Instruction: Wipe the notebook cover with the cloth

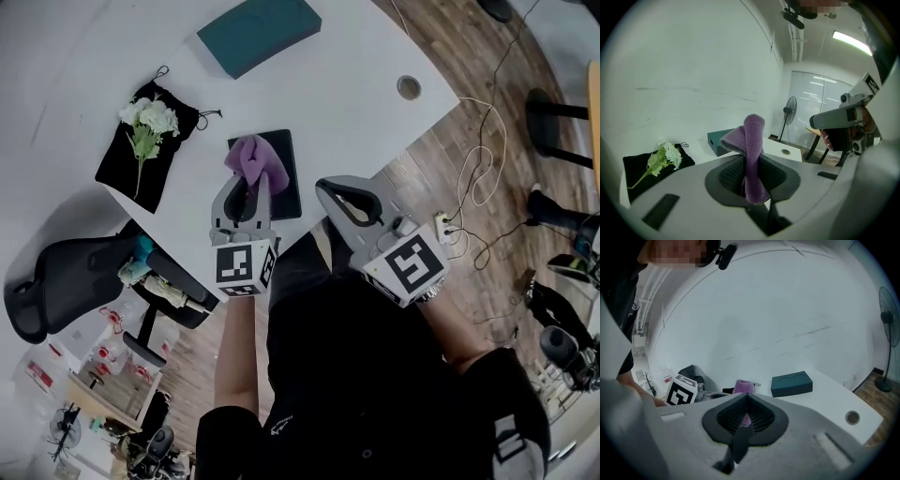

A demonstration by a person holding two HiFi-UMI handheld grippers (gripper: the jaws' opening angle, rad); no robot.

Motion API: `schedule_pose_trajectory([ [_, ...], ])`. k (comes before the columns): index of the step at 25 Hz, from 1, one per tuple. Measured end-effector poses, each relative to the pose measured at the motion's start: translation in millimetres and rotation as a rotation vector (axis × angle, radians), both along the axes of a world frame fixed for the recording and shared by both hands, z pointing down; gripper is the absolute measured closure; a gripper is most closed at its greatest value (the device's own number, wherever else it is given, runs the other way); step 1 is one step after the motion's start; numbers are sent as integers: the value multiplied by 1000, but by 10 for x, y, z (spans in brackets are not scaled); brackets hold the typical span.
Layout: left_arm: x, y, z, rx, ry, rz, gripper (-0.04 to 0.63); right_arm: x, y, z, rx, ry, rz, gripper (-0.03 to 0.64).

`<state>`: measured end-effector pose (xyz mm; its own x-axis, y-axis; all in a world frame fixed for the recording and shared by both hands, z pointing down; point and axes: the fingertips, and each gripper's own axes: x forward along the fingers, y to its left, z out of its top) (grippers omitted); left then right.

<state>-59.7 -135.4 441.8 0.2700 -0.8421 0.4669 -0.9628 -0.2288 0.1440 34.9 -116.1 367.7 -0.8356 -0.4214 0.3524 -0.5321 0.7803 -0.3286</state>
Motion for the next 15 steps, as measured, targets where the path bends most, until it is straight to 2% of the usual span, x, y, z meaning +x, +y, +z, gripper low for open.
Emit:
schedule_pose_trajectory([
  [9, -18, -262, 443, -86, 33, 87, 528, -95, -111, 206, -46, 35, 90, 614],
  [15, 41, -404, 749, -138, 27, 146, 528, -91, -198, 313, -70, 45, 151, 614],
])
